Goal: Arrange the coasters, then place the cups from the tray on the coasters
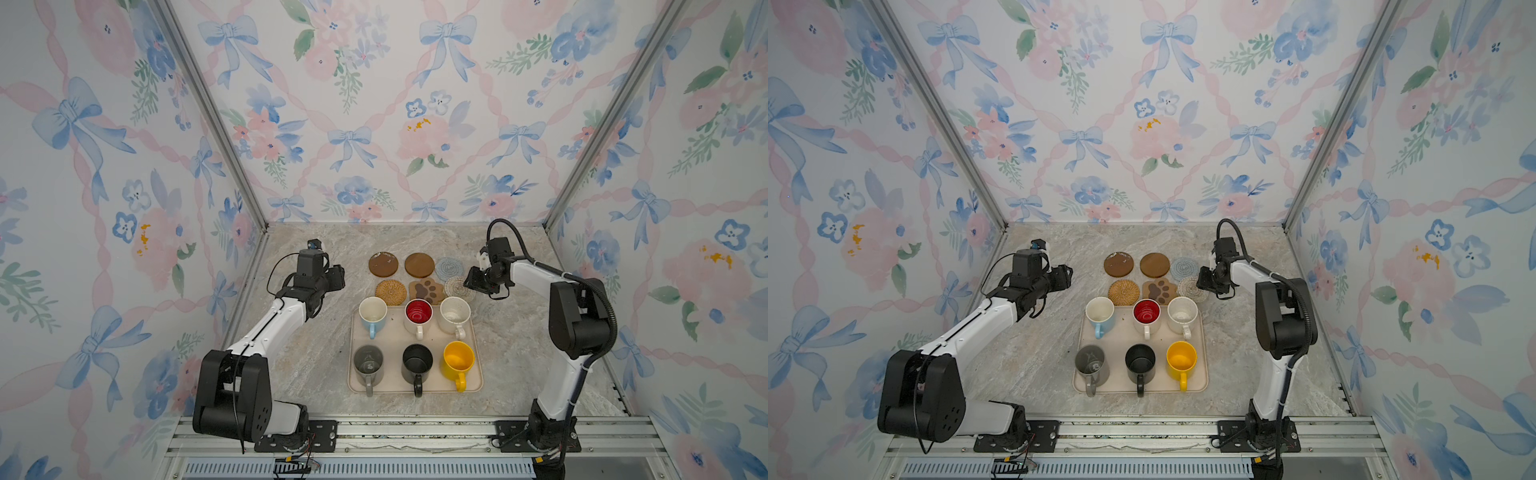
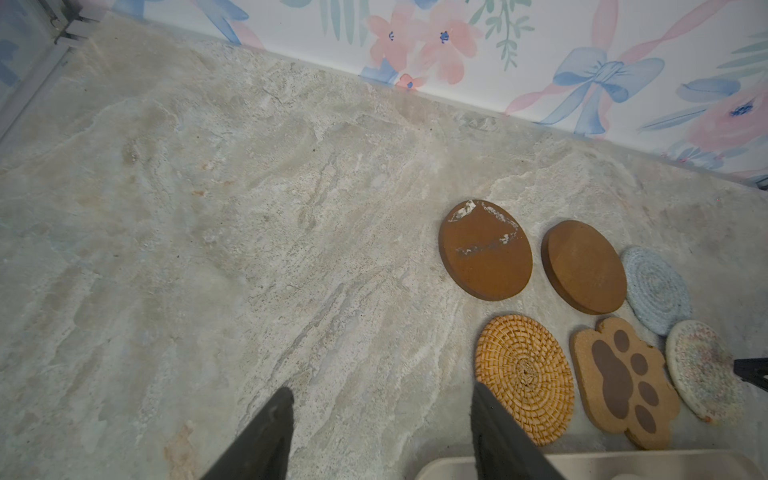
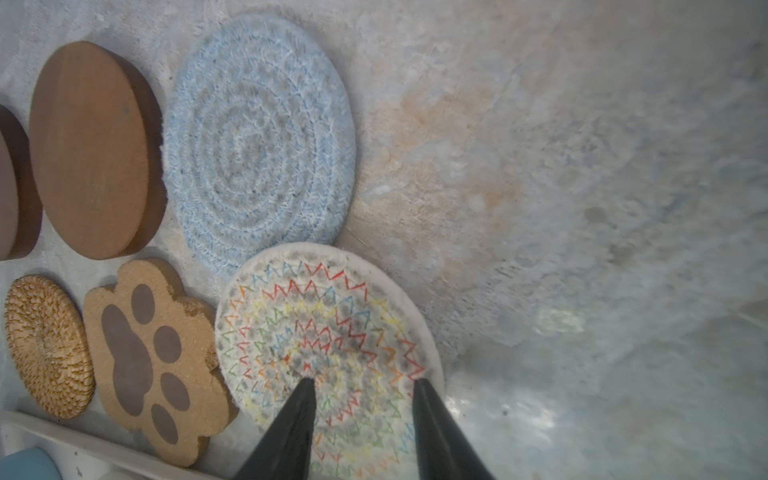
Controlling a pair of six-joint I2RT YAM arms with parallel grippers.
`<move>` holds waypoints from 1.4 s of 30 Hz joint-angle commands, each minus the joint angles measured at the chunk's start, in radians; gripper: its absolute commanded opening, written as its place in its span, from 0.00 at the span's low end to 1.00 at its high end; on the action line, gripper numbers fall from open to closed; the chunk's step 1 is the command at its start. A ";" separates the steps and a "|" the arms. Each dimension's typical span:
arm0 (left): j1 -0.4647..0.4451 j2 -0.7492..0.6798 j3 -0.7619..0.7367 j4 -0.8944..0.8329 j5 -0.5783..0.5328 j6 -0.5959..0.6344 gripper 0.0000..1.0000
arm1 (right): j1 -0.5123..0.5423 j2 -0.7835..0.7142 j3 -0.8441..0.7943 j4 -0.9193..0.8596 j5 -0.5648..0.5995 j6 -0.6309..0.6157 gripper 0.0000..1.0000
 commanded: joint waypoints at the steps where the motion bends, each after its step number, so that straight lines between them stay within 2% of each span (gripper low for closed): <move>1: 0.003 -0.009 -0.003 -0.027 0.033 -0.027 0.64 | -0.008 0.030 0.036 -0.065 -0.002 0.010 0.41; 18: 0.003 -0.052 -0.031 -0.027 0.030 -0.029 0.64 | -0.061 0.055 0.076 -0.208 0.140 0.037 0.40; 39: 0.004 -0.085 -0.046 -0.041 0.017 -0.031 0.64 | -0.183 0.102 0.182 -0.261 0.165 0.038 0.39; 42: 0.004 -0.094 -0.046 -0.047 0.018 -0.034 0.64 | -0.191 0.106 0.195 -0.262 0.161 0.045 0.35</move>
